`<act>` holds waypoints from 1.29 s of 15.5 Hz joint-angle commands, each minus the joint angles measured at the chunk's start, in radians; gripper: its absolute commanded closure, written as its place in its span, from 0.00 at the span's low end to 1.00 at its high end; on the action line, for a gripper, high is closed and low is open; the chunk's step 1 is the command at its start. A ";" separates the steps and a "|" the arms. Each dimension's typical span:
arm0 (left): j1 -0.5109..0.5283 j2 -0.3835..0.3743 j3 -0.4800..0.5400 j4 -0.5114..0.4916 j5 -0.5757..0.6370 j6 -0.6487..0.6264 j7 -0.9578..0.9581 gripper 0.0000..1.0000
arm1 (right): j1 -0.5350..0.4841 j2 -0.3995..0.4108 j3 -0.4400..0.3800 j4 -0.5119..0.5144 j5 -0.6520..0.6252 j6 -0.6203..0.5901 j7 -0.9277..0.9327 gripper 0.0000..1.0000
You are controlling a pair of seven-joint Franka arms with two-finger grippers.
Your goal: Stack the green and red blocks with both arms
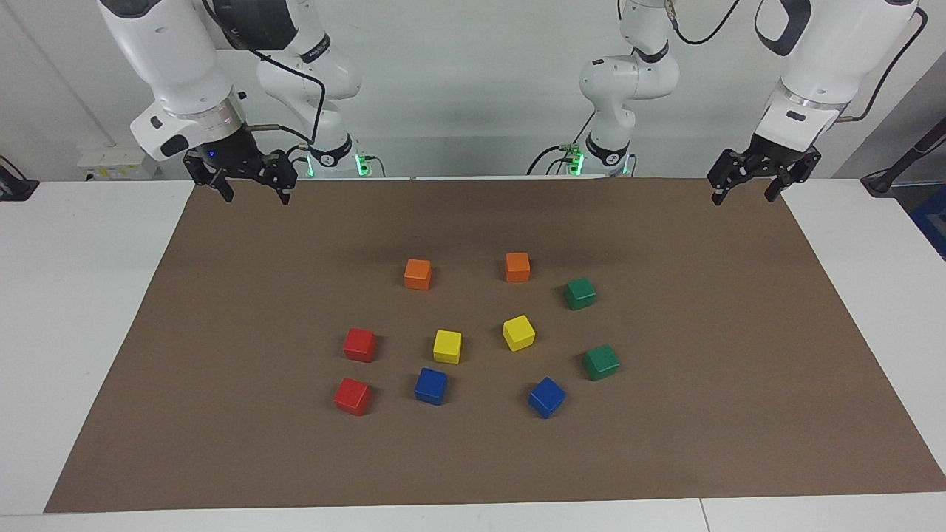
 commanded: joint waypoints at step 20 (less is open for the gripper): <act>-0.281 0.129 -0.014 -0.354 -0.032 0.549 -0.587 0.00 | 0.131 0.192 0.016 -0.277 -0.029 0.570 0.520 0.00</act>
